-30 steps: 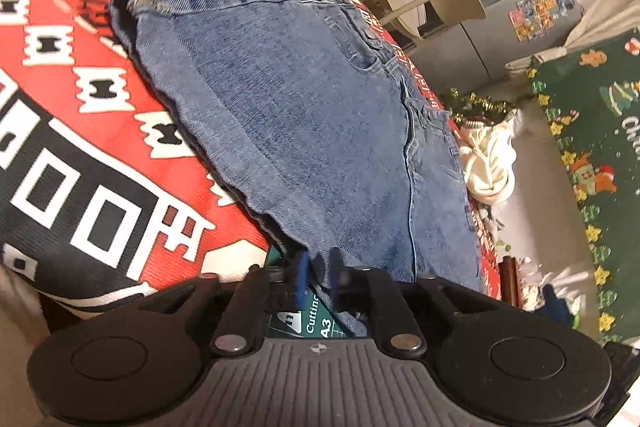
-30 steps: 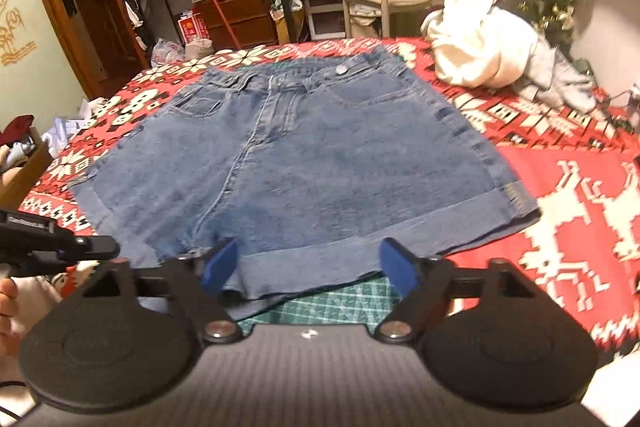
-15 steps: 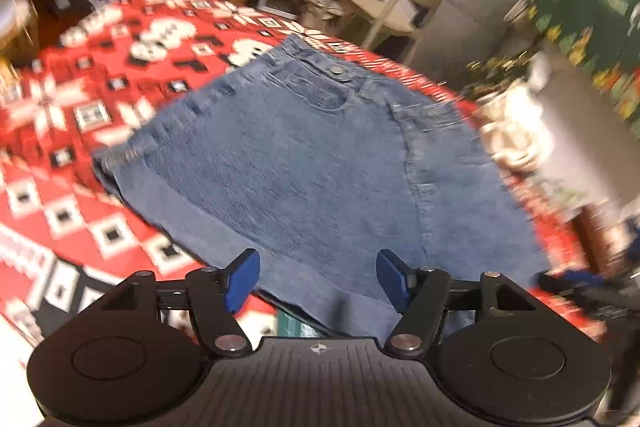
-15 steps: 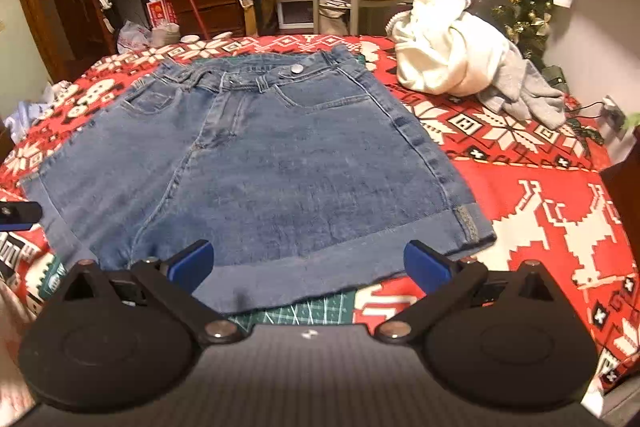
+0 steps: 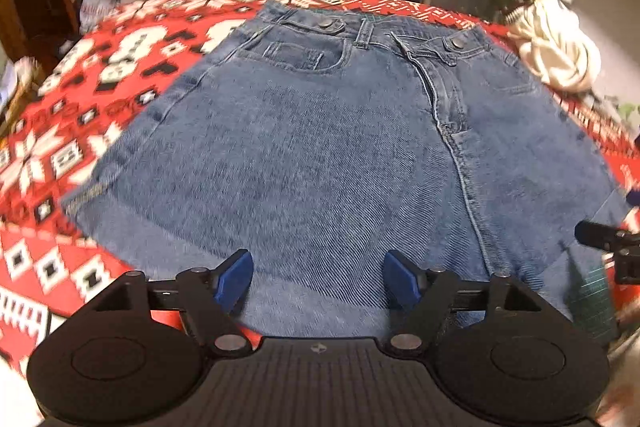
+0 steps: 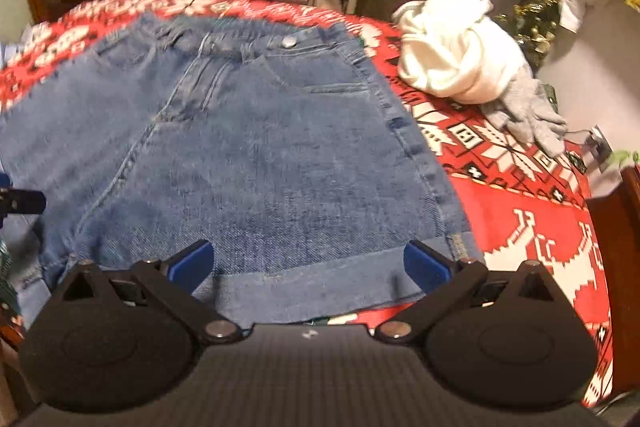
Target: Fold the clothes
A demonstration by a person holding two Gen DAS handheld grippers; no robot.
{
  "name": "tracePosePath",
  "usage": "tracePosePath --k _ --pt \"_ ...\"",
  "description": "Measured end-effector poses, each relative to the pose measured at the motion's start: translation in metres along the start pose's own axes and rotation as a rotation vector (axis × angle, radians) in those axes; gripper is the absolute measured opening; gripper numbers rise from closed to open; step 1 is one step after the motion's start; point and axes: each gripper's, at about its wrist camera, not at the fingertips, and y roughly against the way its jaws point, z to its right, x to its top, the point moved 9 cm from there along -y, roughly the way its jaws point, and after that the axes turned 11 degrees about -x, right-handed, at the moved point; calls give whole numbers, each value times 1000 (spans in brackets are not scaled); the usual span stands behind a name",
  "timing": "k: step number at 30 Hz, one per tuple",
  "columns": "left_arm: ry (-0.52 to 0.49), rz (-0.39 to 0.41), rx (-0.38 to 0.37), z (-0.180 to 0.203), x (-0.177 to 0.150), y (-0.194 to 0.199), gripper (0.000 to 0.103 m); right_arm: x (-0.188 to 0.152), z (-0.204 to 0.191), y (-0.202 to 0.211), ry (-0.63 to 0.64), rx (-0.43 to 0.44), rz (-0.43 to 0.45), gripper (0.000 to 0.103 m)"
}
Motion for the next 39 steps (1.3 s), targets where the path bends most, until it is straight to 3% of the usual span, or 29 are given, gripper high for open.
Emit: tracePosePath --k 3,7,9,11,15,18,20,23,25,39 --pt "-49 13 40 7 1 -1 72 8 -5 -1 20 10 59 102" --pt "6 42 -13 7 9 -4 72 21 -8 3 2 3 144 102" --pt "23 63 -24 4 16 -3 72 26 -12 -2 -9 47 121 102" --pt "34 85 -28 2 26 -3 79 30 -16 -7 -17 89 108 102" --pt "39 60 -30 -1 33 -17 80 34 -24 -20 -39 148 96 101" --pt "-12 42 1 0 32 -27 84 25 -32 -31 -24 122 61 94" --pt "-65 57 38 1 31 -29 94 18 -36 -35 -16 105 48 94" --pt "-38 65 17 -3 29 -32 103 14 -38 -36 -22 102 57 96" --pt "-41 60 14 -3 29 -32 103 11 -38 -37 -30 104 66 102" --pt "-44 42 7 -2 29 -34 103 11 -39 -36 -45 84 51 102"
